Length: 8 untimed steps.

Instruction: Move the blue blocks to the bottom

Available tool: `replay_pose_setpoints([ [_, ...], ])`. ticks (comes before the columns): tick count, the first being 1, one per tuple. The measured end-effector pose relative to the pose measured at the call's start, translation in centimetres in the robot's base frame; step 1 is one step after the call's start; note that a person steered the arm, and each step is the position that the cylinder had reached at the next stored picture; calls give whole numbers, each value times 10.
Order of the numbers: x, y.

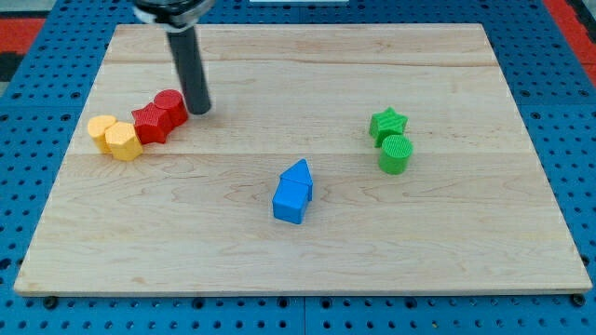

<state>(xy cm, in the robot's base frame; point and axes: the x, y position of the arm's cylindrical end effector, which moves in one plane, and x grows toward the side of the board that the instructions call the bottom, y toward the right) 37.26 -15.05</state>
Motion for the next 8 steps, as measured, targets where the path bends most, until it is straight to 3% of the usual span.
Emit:
replay_pose_setpoints([
  [1, 5, -42],
  [2, 5, -17],
  [3, 7, 74],
  [4, 35, 142],
  [8, 32, 139],
])
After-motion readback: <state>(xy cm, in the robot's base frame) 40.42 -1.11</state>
